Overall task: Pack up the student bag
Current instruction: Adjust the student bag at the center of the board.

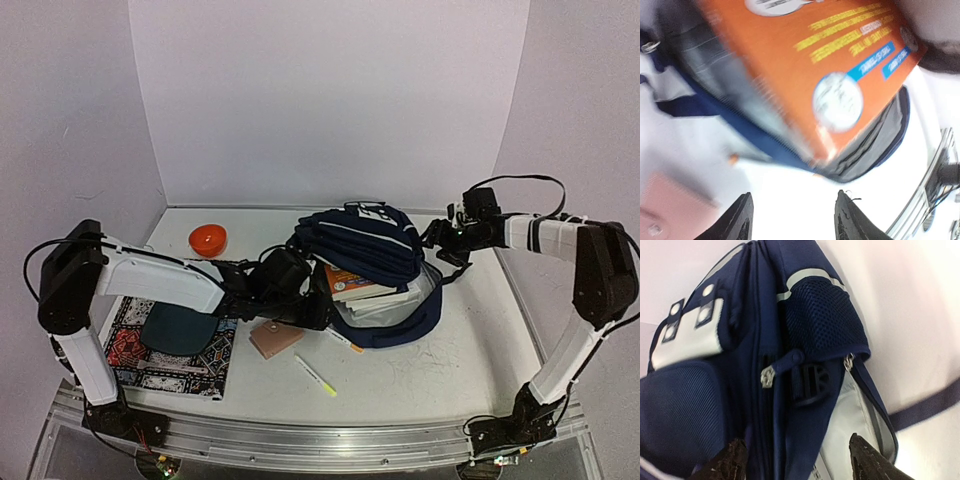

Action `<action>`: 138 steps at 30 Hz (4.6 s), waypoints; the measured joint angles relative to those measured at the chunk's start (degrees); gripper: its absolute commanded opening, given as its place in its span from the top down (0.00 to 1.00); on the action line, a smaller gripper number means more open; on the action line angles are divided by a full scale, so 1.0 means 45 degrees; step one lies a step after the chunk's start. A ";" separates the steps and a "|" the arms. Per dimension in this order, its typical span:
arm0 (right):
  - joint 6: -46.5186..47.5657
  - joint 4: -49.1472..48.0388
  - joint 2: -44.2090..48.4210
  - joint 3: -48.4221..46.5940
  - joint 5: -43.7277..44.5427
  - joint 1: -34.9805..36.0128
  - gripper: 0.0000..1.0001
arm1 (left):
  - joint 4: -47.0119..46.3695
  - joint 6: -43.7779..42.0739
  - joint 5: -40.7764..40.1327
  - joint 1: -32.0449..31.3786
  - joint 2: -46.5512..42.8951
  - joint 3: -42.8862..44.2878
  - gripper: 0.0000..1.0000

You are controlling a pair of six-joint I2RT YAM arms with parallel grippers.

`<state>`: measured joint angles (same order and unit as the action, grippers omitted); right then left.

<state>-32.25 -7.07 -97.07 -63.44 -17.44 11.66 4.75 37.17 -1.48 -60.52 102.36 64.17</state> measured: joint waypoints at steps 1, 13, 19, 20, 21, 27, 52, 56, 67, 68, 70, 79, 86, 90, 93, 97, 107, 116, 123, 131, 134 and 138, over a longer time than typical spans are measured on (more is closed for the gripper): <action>0.0049 0.0078 0.0366 0.0210 0.0111 0.0000 0.26 | 0.0041 -0.0202 -0.0004 0.0111 -0.0309 -0.0321 0.43; 0.0213 0.0706 0.2309 0.2142 0.0643 0.0010 0.26 | 0.0034 -0.1526 0.0332 0.2558 -0.3249 -0.3047 0.41; 0.0224 0.0759 0.2315 0.2385 0.0626 0.0010 0.26 | -0.0685 -0.1627 0.0889 0.3112 -0.2872 -0.3079 0.41; 0.0228 0.0759 0.2321 0.2385 0.0615 0.0010 0.26 | -0.0820 -0.1717 0.0947 0.3230 -0.2580 -0.2954 0.42; 0.0228 0.0757 0.2329 0.2386 0.0594 0.0010 0.26 | -0.0872 -0.1856 0.0976 0.3346 -0.2200 -0.2704 0.44; 0.0220 0.0647 0.2538 0.2520 0.0213 0.0010 0.26 | -0.1760 -0.3086 0.2023 0.4250 0.0251 -0.0992 0.50; 0.0394 0.0639 0.3820 0.2617 -0.0784 0.0015 0.26 | -0.2404 -0.6588 0.4775 0.5225 0.3469 0.1265 0.62; 0.0511 0.0648 0.3820 0.2614 -0.0933 0.0015 0.26 | -0.2406 -0.6842 0.4979 0.5268 0.3480 0.1227 0.62; 0.0553 0.0725 0.3820 0.2468 -0.1199 0.0015 0.26 | -0.2509 -0.7209 0.5426 0.5318 0.4419 0.1893 0.69; 0.0553 0.0725 0.3820 0.2447 -0.1220 0.0015 0.26 | -0.2516 -0.7247 0.5467 0.5323 0.4487 0.1965 0.70; 0.0555 0.0725 0.3820 0.2429 -0.1248 0.0031 0.26 | -0.2509 -0.7292 0.5567 0.5335 0.4590 0.2082 0.76; 0.0602 0.0929 0.3820 0.2264 -0.1280 0.0092 0.26 | -0.2613 -0.7272 0.5742 0.5359 0.4518 0.1930 1.00; 0.0602 0.1008 0.3835 0.2201 -0.1221 0.0524 0.26 | -0.2738 -0.7101 0.5594 0.5339 0.3293 0.0677 1.00; 0.0597 0.1133 0.3933 0.2201 -0.1084 0.0867 0.26 | -0.2626 -0.6815 0.5434 0.5149 0.2617 -0.0005 1.00; 0.0597 0.1265 0.4197 0.2201 -0.0816 0.1229 0.26 | -0.2332 -0.6605 0.5170 0.4909 0.2228 -0.0408 0.97; 0.0597 0.1463 0.4519 0.2186 -0.0533 0.1738 0.25 | -0.2011 -0.6355 0.4785 0.4578 0.2070 -0.0517 0.87; 0.0562 0.1613 0.4665 0.2308 -0.0190 0.2709 0.25 | -0.1769 -0.5586 0.4071 0.4509 0.2070 -0.0517 0.78; 0.0543 0.1328 0.4670 0.2525 -0.0066 0.2924 0.25 | -0.2366 -0.5604 0.3988 0.4509 0.2093 -0.0517 0.78; 0.0547 0.1181 0.4670 0.2526 -0.0071 0.2940 0.25 | -0.2575 -0.5932 0.3698 0.4504 0.2334 -0.0534 0.74; 0.0553 0.1141 0.4670 0.2526 -0.0084 0.2955 0.25 | -0.3077 -0.6168 0.3505 0.4504 0.2680 -0.0543 0.70; 0.0554 0.1070 0.4670 0.2526 -0.0108 0.2954 0.25 | -0.3436 -0.6258 0.3553 0.4477 0.2911 -0.0542 0.70; 0.0562 0.1008 0.4670 0.2526 -0.0133 0.2971 0.25 | -0.3790 -0.6249 0.3576 0.4386 0.3124 -0.0542 0.82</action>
<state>-29.72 -2.54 -76.05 -52.07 -18.04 25.03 -12.30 9.05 14.61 -40.78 116.42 61.73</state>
